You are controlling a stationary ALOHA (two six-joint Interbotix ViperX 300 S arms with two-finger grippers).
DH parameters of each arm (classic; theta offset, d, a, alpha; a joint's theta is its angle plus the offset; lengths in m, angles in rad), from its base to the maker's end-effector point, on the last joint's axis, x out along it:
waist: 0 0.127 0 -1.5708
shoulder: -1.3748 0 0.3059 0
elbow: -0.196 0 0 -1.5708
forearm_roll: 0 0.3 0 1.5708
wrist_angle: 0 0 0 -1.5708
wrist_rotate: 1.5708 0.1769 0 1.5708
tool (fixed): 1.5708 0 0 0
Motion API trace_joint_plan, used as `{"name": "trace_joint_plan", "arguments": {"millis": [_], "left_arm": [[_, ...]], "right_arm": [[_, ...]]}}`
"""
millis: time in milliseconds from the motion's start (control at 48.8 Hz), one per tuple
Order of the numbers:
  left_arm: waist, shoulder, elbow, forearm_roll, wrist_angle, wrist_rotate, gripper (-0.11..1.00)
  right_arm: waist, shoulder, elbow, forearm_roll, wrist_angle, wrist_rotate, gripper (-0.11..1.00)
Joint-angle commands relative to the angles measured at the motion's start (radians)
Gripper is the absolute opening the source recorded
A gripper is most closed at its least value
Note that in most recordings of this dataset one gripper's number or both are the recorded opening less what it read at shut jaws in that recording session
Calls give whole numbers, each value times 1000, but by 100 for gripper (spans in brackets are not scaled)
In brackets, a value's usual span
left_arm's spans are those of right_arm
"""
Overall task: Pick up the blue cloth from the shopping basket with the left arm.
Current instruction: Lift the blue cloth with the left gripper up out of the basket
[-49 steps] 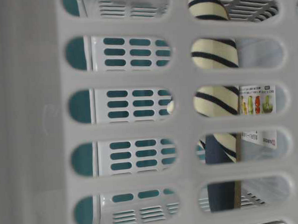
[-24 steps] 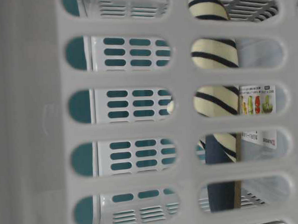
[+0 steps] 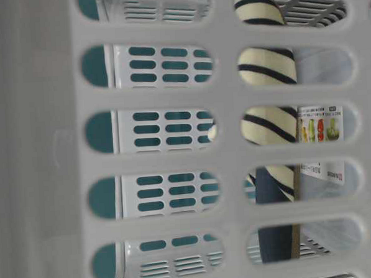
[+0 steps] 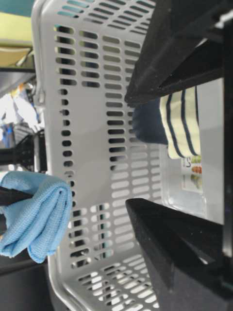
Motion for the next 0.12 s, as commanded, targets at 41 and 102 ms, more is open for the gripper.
{"name": "trace_joint_plan", "arguments": {"millis": [41, 102], "left_arm": [[0, -14, -18, 3, -5, 0, 13], [0, -12, -18, 3, -5, 0, 13]], "right_arm": [[-2, 5, -9, 2, -11, 2, 76], [-2, 6, -8, 2, -11, 3, 76]]}}
